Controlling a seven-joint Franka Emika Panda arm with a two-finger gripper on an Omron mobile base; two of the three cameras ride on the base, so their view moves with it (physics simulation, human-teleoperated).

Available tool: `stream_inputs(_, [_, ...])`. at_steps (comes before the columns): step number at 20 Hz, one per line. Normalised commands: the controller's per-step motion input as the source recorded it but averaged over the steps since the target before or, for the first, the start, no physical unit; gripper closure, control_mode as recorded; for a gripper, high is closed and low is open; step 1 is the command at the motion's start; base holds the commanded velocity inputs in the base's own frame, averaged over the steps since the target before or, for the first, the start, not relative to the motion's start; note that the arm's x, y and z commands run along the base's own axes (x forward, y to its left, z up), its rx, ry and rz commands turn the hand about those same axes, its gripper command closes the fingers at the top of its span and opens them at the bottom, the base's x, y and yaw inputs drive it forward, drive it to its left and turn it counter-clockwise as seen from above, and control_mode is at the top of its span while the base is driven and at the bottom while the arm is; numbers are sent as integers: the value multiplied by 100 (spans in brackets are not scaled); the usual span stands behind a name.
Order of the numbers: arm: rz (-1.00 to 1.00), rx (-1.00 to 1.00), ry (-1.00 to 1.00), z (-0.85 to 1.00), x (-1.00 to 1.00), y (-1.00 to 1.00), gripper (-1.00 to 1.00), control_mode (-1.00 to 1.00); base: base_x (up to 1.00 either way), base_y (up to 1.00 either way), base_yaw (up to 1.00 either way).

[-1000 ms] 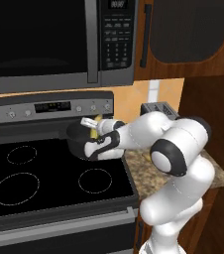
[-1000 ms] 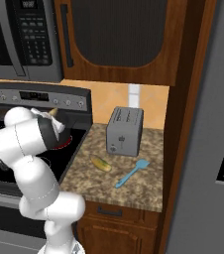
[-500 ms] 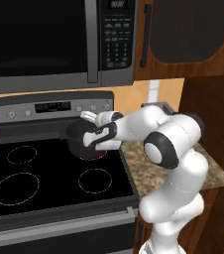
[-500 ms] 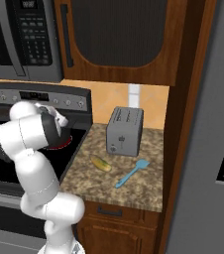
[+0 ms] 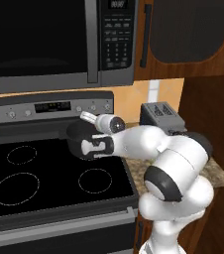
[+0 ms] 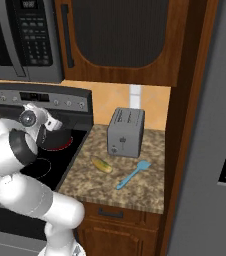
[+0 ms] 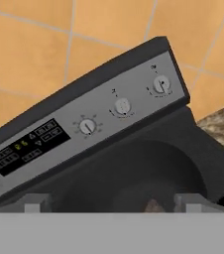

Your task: Put the cucumber and cucumber in the pot. Retrieve the spatula and lightly stir the vegetables in the pot.

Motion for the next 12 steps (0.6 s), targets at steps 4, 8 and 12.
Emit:
stream_inputs(4, [-5, 1, 2, 86, -92, -46, -100, -100, 0, 0, 0])
stream_inputs(8, [0, 7, 30, 100, -62, -79, -100, -100, 0, 0, 0])
stream_inputs(12, [0, 3, 53, 98, -38, -80, -100, -100, 0, 0, 0])
